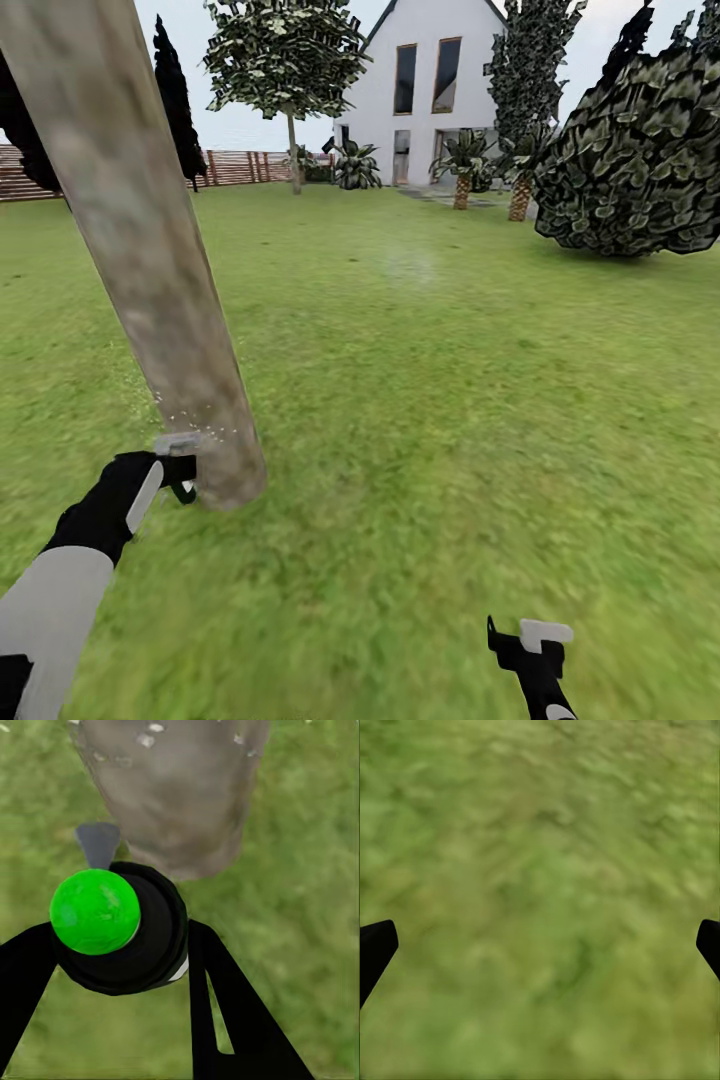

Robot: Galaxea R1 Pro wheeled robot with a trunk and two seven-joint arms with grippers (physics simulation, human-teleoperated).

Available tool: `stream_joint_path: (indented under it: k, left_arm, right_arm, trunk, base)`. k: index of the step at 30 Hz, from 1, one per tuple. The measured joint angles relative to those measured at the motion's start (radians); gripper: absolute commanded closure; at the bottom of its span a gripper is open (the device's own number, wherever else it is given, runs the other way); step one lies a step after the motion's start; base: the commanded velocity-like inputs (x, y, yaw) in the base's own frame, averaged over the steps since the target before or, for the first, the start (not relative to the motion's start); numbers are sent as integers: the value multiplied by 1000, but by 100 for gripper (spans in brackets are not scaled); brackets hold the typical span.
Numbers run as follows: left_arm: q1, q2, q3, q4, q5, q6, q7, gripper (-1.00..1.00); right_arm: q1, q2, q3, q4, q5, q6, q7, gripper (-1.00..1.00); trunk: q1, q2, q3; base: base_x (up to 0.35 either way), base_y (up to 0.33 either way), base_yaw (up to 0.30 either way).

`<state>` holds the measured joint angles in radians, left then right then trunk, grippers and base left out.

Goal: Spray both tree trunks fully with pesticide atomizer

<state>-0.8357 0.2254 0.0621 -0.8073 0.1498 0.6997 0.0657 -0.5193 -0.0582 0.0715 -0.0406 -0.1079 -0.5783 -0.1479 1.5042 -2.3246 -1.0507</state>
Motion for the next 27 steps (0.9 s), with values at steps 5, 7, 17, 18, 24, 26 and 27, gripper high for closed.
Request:
stream_joint_path:
  k: [5, 7, 17, 18, 24, 26, 27]
  left_arm:
    - [-3, -41, 66, -1, 13, 14, -3, 100]
    - [-30, -76, 57, -2, 3, 35, -2, 100]
    - [-98, 40, 53, -47, -2, 157, -2, 100]
    - [-98, 40, 53, -47, -3, 157, -2, 100]
    - [-98, 39, 54, -87, -3, 157, -2, 100]
    - [-98, 39, 54, -89, -3, 156, -2, 100]
    - [-98, 38, 54, -89, -3, 157, -2, 100]
  right_arm:
    - [0, 0, 0, 0, 0, 0, 0, -100]
    - [0, 0, 0, 0, 0, 0, 0, -100]
    - [0, 0, 0, 0, 0, 0, 0, -100]
    - [0, 0, 0, -1, 0, 0, 0, -100]
    - [0, -1, 0, 0, 0, 0, 0, -100]
    - [0, -1, 0, 0, 0, -1, 0, -100]
    - [0, 0, 0, 0, 0, -1, 0, -100]
  trunk:
    - [0, 0, 0]
    - [0, 0, 0]
    - [0, 0, 0]
    - [0, 0, 0]
    - [0, 0, 0]
    - [0, 0, 0]
    - [0, 0, 0]
  base:
    - [0, 0, 0]
    - [0, 0, 0]
    - [1, 0, 153]
    - [128, -59, 122]
    - [194, -175, 15]
    - [16, -270, 0]
    - [6, -274, 0]
